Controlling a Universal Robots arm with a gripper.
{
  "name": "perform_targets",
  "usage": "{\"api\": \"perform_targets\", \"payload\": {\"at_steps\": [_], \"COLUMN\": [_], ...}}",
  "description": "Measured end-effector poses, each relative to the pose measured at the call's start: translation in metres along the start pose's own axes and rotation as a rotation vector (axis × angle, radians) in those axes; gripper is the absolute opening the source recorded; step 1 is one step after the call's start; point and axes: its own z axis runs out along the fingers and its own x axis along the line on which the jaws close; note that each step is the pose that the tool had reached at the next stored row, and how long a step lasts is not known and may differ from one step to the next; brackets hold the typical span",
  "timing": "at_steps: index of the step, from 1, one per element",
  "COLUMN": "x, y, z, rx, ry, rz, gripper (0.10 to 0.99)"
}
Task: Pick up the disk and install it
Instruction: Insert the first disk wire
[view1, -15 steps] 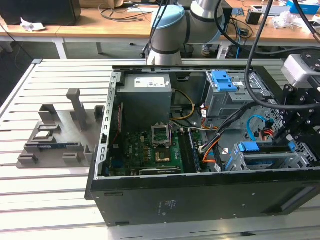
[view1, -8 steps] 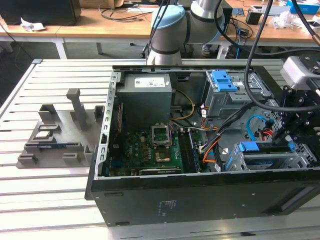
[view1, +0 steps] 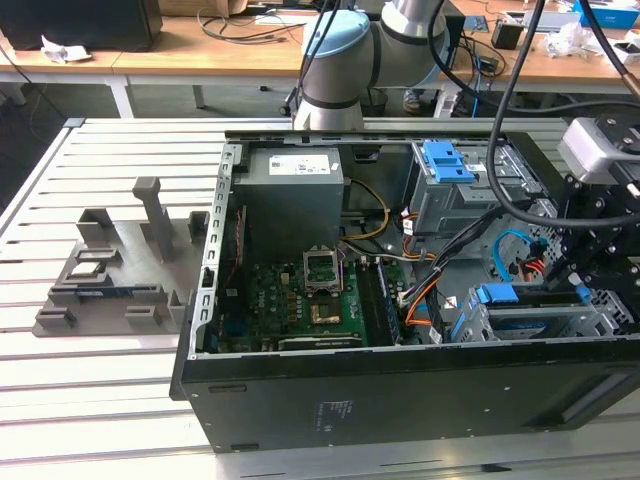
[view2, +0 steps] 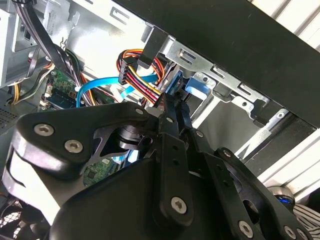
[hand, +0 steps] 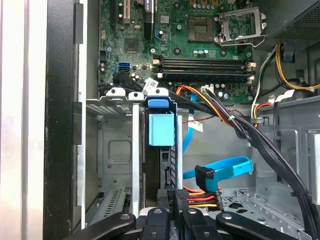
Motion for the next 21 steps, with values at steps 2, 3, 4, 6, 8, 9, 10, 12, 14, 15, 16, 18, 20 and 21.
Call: {"api": "perform_targets", "payload": {"at_steps": [2,3,4,6,8,9,10,12,14,15,16,18,20,21], "x": [-0.0008,-0.0016,-0.0021,-0.0034,-0.0050,-0.0063,-0.0073,-0.0085,-0.0097,-0.0104,-0.0110,-0.0117,-0.0134,-0.0147], "y": [0.0001,0.0002,0.0002,0.0002,0.0002,0.0002,0.0003,0.0003,0.0003,0.0003,0.0003,0.0003,0.0009,0.0013], "z": [0.0002,0.0002,0.0002,0.0002,0.0004,0.0008,0.0009,0.0007,0.0008,0.0009,0.0010,0.0008,-0.0041,-0.0077], "rx": [0.000,0.000,0.000,0.000,0.000,0.000,0.000,0.000,0.000,0.000,0.000,0.000,0.002,0.003], "ry": [-0.0004,-0.0001,-0.0001,-0.0001,-0.0002,-0.0013,-0.0010,-0.0003,-0.0003,-0.0008,-0.0006,-0.0001,0.0099,0.0168], "rz": [0.000,0.000,0.000,0.000,0.000,0.000,0.000,0.000,0.000,0.000,0.000,0.000,0.000,0.000], "gripper": [0.169,0.169,0.169,0.169,0.169,0.180,0.180,0.243,0.243,0.243,0.251,0.314,0.314,0.314]}}
